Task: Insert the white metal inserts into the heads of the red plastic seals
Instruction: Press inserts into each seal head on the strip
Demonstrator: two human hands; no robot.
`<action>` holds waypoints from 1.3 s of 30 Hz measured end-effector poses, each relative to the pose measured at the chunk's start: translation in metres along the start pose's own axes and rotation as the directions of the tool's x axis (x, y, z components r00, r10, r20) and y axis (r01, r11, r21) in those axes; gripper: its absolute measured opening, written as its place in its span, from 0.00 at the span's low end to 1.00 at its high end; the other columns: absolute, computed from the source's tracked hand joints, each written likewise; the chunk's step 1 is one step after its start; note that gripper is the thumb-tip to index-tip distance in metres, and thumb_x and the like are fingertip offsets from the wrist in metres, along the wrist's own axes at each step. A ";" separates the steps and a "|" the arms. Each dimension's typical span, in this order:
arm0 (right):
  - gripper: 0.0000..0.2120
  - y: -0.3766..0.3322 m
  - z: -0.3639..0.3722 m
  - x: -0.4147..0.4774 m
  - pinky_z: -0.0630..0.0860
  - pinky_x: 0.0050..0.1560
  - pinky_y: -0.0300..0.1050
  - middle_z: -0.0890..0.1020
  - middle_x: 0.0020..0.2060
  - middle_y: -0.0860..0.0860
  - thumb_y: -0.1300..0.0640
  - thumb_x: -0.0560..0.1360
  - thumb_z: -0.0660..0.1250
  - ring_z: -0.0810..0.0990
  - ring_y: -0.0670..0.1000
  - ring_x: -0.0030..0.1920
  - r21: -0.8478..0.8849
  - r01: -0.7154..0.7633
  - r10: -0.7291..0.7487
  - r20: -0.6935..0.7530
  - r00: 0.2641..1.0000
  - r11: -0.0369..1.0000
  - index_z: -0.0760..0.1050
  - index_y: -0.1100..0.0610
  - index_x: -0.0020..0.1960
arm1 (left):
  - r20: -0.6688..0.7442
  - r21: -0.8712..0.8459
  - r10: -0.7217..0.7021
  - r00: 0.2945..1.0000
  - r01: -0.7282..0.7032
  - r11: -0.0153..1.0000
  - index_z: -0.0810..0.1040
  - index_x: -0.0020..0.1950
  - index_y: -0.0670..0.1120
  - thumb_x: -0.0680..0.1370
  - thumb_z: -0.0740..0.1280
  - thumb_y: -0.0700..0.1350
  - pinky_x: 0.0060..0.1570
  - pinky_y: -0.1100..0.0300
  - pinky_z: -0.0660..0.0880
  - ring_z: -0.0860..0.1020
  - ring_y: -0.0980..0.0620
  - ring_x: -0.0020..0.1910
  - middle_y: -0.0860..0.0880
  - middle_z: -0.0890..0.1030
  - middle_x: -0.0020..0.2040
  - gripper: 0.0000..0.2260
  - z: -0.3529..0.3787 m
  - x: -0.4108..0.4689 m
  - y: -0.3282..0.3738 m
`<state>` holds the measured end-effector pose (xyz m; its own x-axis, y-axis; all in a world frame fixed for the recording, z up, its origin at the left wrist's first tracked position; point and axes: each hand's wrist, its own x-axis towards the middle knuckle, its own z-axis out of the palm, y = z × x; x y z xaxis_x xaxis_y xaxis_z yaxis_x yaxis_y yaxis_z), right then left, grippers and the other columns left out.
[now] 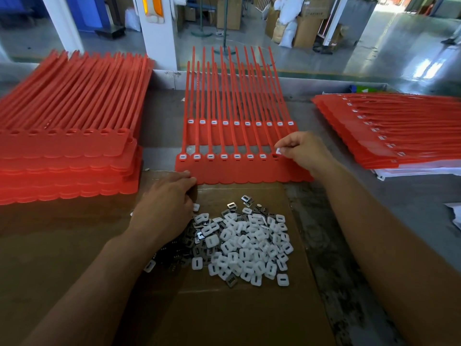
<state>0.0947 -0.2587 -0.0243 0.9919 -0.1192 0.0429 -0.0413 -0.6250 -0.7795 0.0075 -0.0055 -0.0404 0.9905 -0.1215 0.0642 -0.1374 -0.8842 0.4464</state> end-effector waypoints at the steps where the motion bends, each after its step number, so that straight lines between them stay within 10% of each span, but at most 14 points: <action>1: 0.08 0.001 0.000 0.001 0.65 0.29 0.20 0.75 0.35 0.44 0.66 0.74 0.66 0.72 0.38 0.36 -0.013 -0.008 0.008 0.008 1.000 1.000 0.80 0.60 0.51 | -0.001 0.000 0.001 1.000 -0.001 1.000 0.69 0.69 0.48 0.77 0.57 0.38 0.70 0.55 0.58 0.62 0.52 0.70 0.52 0.65 0.72 0.20 0.000 0.000 0.000; 17: 0.08 -0.002 0.004 0.005 0.68 0.41 0.33 0.79 0.48 0.51 0.63 0.73 0.68 0.73 0.45 0.46 -0.144 -0.029 0.037 0.053 0.998 0.989 0.80 0.57 0.51 | -0.005 -0.011 -0.004 1.000 0.004 1.000 0.69 0.69 0.48 0.76 0.57 0.38 0.69 0.56 0.57 0.62 0.53 0.70 0.53 0.65 0.72 0.21 0.000 0.000 0.000; 21: 0.10 -0.003 0.005 0.004 0.66 0.33 0.24 0.81 0.51 0.53 0.64 0.72 0.69 0.73 0.44 0.46 -0.096 -0.051 0.054 0.033 0.998 0.994 0.81 0.60 0.53 | -0.007 -0.015 -0.001 1.000 0.001 1.000 0.69 0.69 0.48 0.76 0.57 0.38 0.69 0.57 0.57 0.62 0.53 0.70 0.52 0.65 0.72 0.21 0.000 0.000 0.000; 31: 0.12 -0.015 0.001 0.019 0.74 0.51 0.41 0.78 0.36 0.50 0.68 0.67 0.71 0.76 0.47 0.43 -0.093 -0.229 0.237 0.088 0.968 0.969 0.81 0.61 0.50 | -0.006 -0.011 0.001 1.000 -0.001 1.000 0.69 0.69 0.48 0.77 0.57 0.38 0.69 0.57 0.57 0.62 0.53 0.70 0.52 0.65 0.72 0.20 0.000 -0.001 0.000; 39: 0.11 -0.012 0.000 0.023 0.71 0.36 0.35 0.76 0.34 0.48 0.67 0.68 0.69 0.73 0.43 0.34 -0.106 -0.248 0.258 0.095 0.961 0.963 0.80 0.61 0.49 | -0.002 -0.020 -0.006 1.000 0.006 1.000 0.69 0.69 0.48 0.77 0.57 0.38 0.69 0.55 0.58 0.62 0.52 0.70 0.53 0.65 0.72 0.20 0.000 -0.001 -0.001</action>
<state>0.1181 -0.2535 -0.0140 0.9544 -0.2026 -0.2193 -0.2985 -0.6543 -0.6948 0.0063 -0.0049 -0.0407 0.9913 -0.1151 0.0632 -0.1313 -0.8757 0.4647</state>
